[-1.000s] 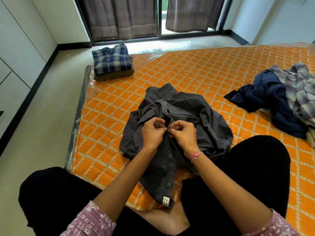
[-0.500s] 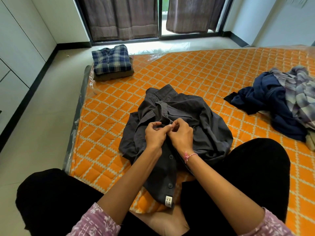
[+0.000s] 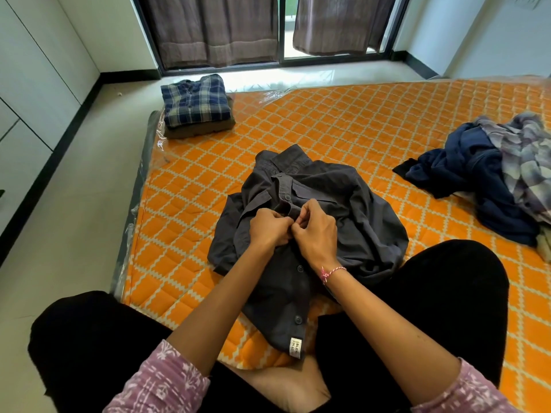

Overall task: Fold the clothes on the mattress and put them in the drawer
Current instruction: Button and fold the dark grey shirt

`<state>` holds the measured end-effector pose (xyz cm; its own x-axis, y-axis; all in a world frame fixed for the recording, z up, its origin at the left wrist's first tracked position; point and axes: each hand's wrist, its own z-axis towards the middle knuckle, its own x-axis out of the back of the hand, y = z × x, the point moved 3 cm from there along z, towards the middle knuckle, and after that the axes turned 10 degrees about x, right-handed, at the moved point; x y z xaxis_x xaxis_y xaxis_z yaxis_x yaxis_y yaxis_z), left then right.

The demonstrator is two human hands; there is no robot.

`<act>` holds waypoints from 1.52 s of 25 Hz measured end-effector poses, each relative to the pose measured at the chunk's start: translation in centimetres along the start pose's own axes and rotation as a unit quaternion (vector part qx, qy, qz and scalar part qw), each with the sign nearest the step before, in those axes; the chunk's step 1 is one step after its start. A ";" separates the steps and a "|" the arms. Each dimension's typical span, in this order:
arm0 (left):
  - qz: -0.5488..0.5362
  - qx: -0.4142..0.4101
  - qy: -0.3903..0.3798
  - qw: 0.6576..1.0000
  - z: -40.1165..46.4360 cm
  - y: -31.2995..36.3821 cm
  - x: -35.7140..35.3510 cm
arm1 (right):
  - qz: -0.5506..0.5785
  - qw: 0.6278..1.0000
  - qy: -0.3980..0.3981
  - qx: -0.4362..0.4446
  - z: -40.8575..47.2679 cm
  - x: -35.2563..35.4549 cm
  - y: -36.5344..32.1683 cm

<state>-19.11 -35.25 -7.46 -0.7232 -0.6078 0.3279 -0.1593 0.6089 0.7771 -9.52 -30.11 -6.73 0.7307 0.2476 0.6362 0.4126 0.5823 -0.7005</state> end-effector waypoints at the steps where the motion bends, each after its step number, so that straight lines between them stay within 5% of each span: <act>1: 0.008 0.004 -0.022 1.000 0.0 0.2 0.0 | 0.002 1.000 0.003 0.003 0.0 0.1 -0.1; 6: -0.023 -0.027 -0.093 0.995 0.0 0.1 0.2 | 0.164 0.980 -0.038 -0.107 1.5 1.1 1.4; 10: -0.045 -0.080 -0.184 0.979 -0.3 0.3 0.6 | 0.449 0.844 -0.107 -0.274 1.5 1.9 2.4; 13: -0.093 -0.072 -0.217 0.969 -0.6 0.1 0.6 | 0.512 0.786 -0.108 -0.329 1.5 1.8 2.7; 15: -0.024 -0.125 -0.079 0.989 -1.1 0.0 1.0 | 0.516 0.780 -0.098 -0.339 1.5 1.7 2.9; 17: 0.100 -0.237 0.113 0.960 -2.7 0.1 1.2 | 0.532 0.768 -0.072 -0.350 2.1 1.6 2.8; 18: 0.138 -0.285 0.145 0.937 -3.6 0.0 0.7 | 0.537 0.766 -0.064 -0.348 2.9 1.5 2.7; 20: 0.175 -0.301 0.131 0.928 -4.3 -1.3 -1.0 | 0.517 0.789 -0.055 -0.327 4.7 1.1 2.0; 25: 0.225 -0.150 0.144 0.952 -1.3 -4.8 -2.3 | 0.392 0.869 -0.085 -0.289 4.6 -0.9 1.9; 29: 0.242 -0.122 0.105 0.957 -0.2 -5.1 -2.9 | 0.150 0.957 -0.167 -0.183 1.8 0.5 3.9; 32: 0.189 -0.105 0.066 0.974 0.7 -5.5 -2.5 | -0.072 0.947 -0.305 -0.075 -0.5 0.8 4.4; 38: 0.009 -0.027 -0.018 0.999 0.1 -5.4 -1.8 | -0.116 0.958 -0.251 -0.080 -1.2 0.0 4.0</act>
<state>-16.97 -37.36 -12.30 -0.7496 -0.5777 0.3231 -0.1102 0.5902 0.7997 -7.25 -28.74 -9.91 0.2722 0.4903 0.8280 0.6404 0.5499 -0.5362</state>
